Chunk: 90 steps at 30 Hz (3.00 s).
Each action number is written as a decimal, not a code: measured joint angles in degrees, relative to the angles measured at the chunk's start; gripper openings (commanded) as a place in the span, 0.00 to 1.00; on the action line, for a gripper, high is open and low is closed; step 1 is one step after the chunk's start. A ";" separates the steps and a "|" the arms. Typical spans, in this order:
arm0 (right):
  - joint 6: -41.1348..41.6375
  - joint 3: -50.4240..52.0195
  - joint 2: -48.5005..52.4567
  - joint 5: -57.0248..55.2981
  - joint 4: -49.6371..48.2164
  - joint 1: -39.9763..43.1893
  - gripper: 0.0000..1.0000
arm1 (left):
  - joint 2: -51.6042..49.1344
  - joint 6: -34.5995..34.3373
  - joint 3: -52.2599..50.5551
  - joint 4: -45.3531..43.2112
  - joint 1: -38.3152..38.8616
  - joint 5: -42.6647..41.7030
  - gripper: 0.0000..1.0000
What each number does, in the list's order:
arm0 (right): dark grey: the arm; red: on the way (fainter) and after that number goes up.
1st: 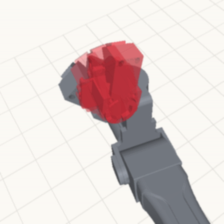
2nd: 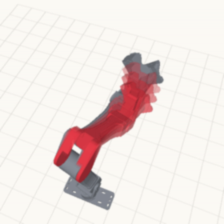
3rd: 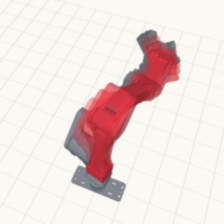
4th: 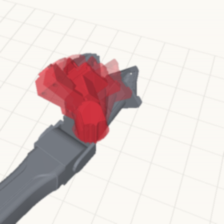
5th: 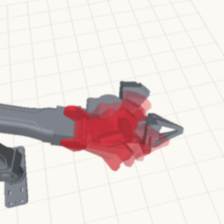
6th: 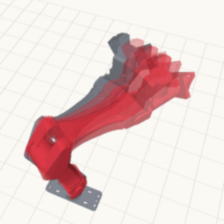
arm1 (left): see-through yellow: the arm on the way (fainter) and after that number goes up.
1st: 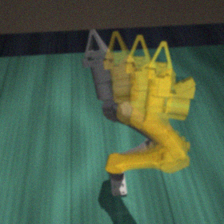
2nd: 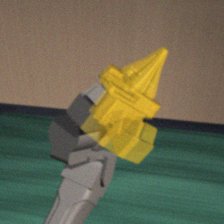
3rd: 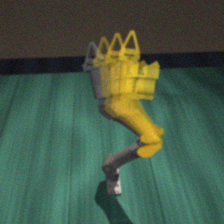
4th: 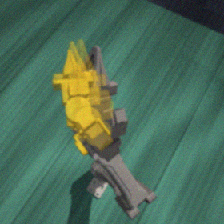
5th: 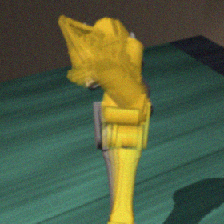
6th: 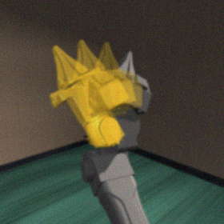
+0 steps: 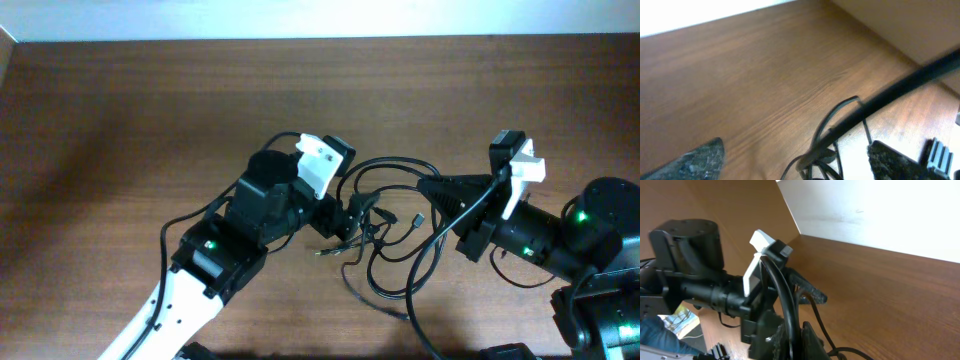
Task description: Untangle cables
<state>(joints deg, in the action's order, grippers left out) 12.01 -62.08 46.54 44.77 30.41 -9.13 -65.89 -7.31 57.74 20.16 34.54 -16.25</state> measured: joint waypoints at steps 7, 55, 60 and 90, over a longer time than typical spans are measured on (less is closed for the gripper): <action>0.02 0.00 0.02 0.85 0.20 0.00 0.04 | -0.35 -0.76 0.00 5.75 0.04 21.24 0.10; 0.42 -0.13 14.16 -21.66 32.26 0.00 0.99 | -0.35 -3.85 0.00 7.96 0.04 20.65 0.99; -3.13 -0.17 18.75 -21.18 36.50 -0.07 0.99 | -0.35 -3.85 0.00 9.44 0.04 20.87 0.99; -7.37 -0.17 52.26 -25.33 41.64 -15.93 0.52 | -0.35 -16.59 0.00 21.29 -5.86 31.74 0.99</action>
<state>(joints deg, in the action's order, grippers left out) 4.64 -62.26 98.80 19.44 72.05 -25.06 -66.24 -23.90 57.74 41.45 28.69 15.49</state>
